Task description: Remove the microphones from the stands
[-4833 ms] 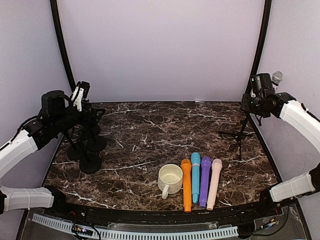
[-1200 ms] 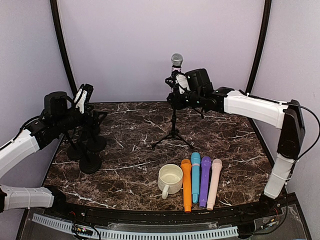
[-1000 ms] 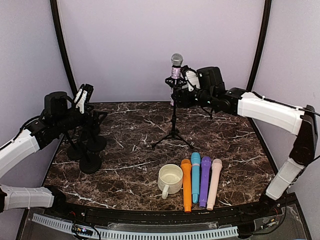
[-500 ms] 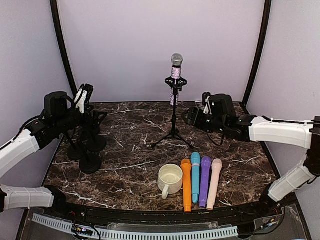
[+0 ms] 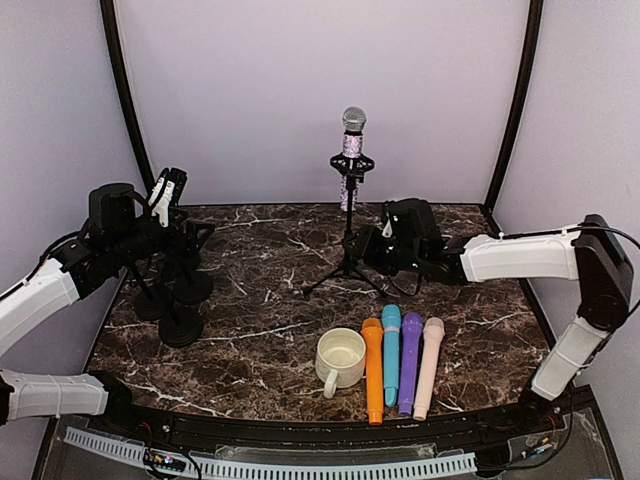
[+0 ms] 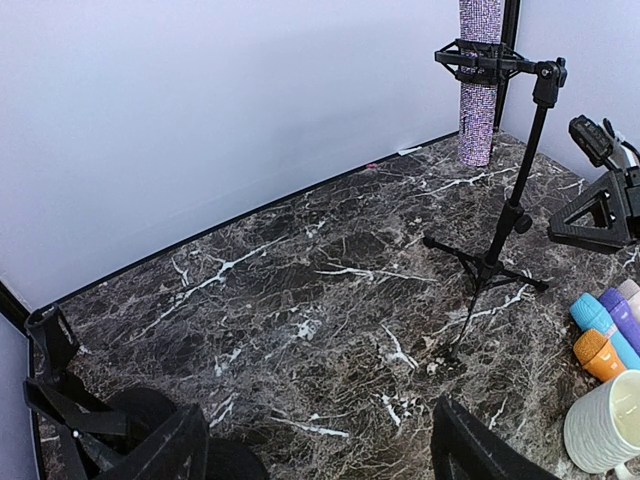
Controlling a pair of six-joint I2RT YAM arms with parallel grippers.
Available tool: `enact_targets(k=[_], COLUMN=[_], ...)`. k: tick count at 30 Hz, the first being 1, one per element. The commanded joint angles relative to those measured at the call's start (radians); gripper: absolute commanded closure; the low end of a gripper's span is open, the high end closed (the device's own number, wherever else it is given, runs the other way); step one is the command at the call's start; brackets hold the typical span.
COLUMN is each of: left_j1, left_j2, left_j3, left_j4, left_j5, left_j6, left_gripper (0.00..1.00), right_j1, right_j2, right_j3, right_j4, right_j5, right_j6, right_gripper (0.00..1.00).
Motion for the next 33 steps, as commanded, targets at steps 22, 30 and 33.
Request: enact_targets(k=[22,30,33], left_j1=[0.003,0.003,0.003], left_j2=[-0.01,-0.01,-0.01], left_j3=[0.001,0.001,0.001], left_j4=[0.011,0.012,0.012], left_j5=[0.009,0.014,0.015], left_j6=[0.011,0.009,0.009], left_gripper=[0.21,0.21,0.21], right_j1=[0.006,0.012,0.024], right_j2=[0.144,0.141,0.139], right_j3=[0.147,0.165,0.195], right_j4=[0.037,-0.024,-0.087], right_j5=[0.096,0.143,0.196], right_j6=[0.069,0.043,0.011], right_gripper=[0.74,0.9,0.92])
